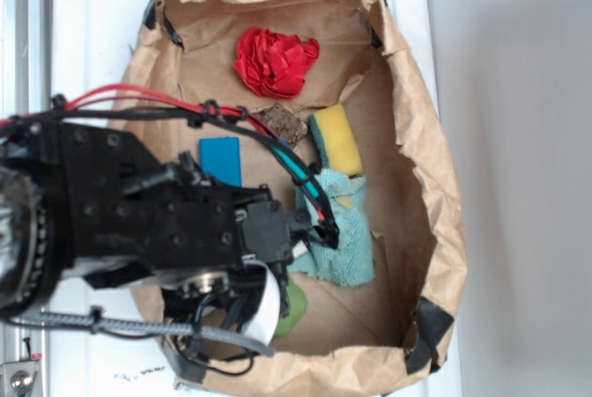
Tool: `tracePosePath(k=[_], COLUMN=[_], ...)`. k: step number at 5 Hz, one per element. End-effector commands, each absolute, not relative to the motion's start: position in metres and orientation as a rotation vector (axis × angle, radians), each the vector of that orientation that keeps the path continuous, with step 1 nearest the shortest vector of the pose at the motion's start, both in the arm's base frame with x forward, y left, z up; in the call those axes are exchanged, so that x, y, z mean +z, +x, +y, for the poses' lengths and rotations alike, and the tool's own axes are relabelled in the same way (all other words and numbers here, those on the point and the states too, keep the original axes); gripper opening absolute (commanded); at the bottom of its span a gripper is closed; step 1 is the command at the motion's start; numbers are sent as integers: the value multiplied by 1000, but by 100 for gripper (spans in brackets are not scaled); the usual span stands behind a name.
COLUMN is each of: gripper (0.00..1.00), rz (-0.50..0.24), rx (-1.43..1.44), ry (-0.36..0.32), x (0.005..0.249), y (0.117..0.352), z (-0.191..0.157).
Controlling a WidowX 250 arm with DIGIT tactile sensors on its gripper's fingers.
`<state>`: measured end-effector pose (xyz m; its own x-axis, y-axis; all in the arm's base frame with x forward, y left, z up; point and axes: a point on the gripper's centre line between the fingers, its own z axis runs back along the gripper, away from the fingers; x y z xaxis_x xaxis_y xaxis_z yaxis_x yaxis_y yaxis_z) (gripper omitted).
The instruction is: Grab the green animal.
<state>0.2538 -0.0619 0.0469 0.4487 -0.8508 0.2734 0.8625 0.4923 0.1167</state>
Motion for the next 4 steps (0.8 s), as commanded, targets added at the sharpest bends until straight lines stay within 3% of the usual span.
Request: tracePosePath(k=[1, 4], gripper=[0, 0], rz=[-367, -340], rx=[-693, -368], ry=[-31, 91], x=[82, 120], y=[267, 279], z=[-61, -31])
